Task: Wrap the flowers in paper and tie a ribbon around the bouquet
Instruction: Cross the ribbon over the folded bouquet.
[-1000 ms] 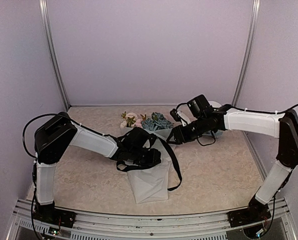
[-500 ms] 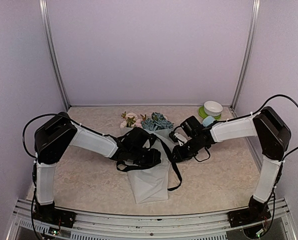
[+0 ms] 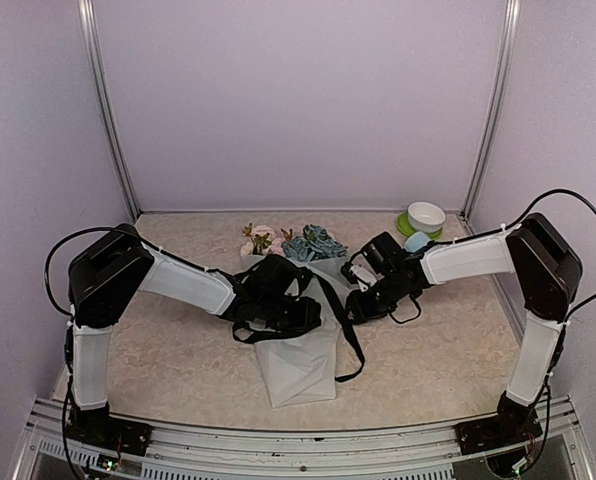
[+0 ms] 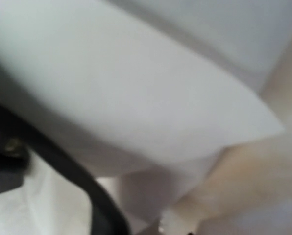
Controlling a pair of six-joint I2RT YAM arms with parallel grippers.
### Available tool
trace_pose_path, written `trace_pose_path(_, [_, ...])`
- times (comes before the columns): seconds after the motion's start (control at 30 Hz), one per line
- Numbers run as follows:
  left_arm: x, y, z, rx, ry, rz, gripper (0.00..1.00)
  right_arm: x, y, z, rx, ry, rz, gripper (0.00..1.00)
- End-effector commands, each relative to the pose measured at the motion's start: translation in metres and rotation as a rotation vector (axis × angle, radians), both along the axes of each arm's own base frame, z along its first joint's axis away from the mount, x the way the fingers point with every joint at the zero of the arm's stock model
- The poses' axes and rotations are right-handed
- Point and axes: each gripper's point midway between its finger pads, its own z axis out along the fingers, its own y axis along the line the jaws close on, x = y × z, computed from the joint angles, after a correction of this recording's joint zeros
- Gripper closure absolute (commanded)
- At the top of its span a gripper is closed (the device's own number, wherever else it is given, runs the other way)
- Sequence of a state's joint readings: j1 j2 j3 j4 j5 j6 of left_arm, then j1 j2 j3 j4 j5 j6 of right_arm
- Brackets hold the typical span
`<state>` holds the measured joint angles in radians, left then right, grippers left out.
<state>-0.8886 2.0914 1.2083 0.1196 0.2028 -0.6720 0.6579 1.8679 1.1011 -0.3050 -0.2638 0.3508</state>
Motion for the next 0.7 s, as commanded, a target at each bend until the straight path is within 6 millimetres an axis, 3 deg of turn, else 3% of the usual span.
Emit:
trace_pose_path(0.0, [0.000,0.011,0.000,0.027,-0.009,0.003,1.00,-0.016,-0.003,0.005,-0.048,-0.013,0.008,0.64])
trace_pose_path(0.2, [0.002,0.011,0.001,0.024,-0.010,0.007,1.00,-0.033,0.006,-0.004,-0.028,0.035,0.043,0.67])
trace_pose_path(0.37, [0.002,0.011,0.002,0.022,-0.014,0.003,1.00,-0.031,0.003,-0.001,-0.034,0.032,0.009,1.00])
trace_pose_path(0.53, [0.001,0.013,0.002,0.021,-0.015,0.007,1.00,-0.015,0.000,0.032,-0.063,-0.049,-0.006,1.00])
trace_pose_path(0.67, [0.000,0.012,0.004,0.008,-0.018,0.007,1.00,0.001,0.025,0.072,0.048,-0.149,0.056,1.00])
